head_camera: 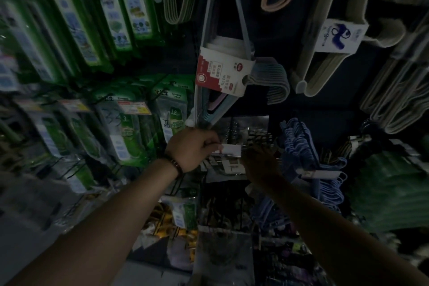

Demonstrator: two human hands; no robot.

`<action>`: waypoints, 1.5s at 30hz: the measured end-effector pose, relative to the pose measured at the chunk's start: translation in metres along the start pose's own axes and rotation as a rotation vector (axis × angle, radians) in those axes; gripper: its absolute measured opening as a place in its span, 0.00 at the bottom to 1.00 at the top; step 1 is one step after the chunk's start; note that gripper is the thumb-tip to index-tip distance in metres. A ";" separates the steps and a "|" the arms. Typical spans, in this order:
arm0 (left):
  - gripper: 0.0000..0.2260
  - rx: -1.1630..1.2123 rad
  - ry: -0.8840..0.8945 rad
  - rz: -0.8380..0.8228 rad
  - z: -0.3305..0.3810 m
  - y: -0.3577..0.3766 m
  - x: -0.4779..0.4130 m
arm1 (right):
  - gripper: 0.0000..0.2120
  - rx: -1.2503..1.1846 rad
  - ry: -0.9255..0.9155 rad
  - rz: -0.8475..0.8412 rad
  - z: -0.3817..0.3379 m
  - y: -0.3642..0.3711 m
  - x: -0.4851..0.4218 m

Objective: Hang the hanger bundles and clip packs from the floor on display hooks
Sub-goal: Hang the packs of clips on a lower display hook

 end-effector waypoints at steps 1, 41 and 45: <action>0.10 0.004 -0.001 -0.002 0.000 0.000 0.001 | 0.28 -0.023 -0.012 0.032 0.002 0.000 -0.005; 0.16 0.777 -1.160 -1.041 -0.109 0.442 0.605 | 0.11 -0.503 0.401 -1.368 -0.215 0.511 0.257; 0.13 0.795 -1.185 -1.110 -0.155 0.578 0.657 | 0.12 -0.529 0.476 -1.418 -0.226 0.668 0.284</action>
Point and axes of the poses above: each hand's wrist, its own x-axis away from the middle knuckle, its own y-axis out of the palm, z = x × y, the point moved 4 cm from there along -x, towards the middle knuckle, and after that the axes turned 9 degrees about -x, right-handed, at the moved point
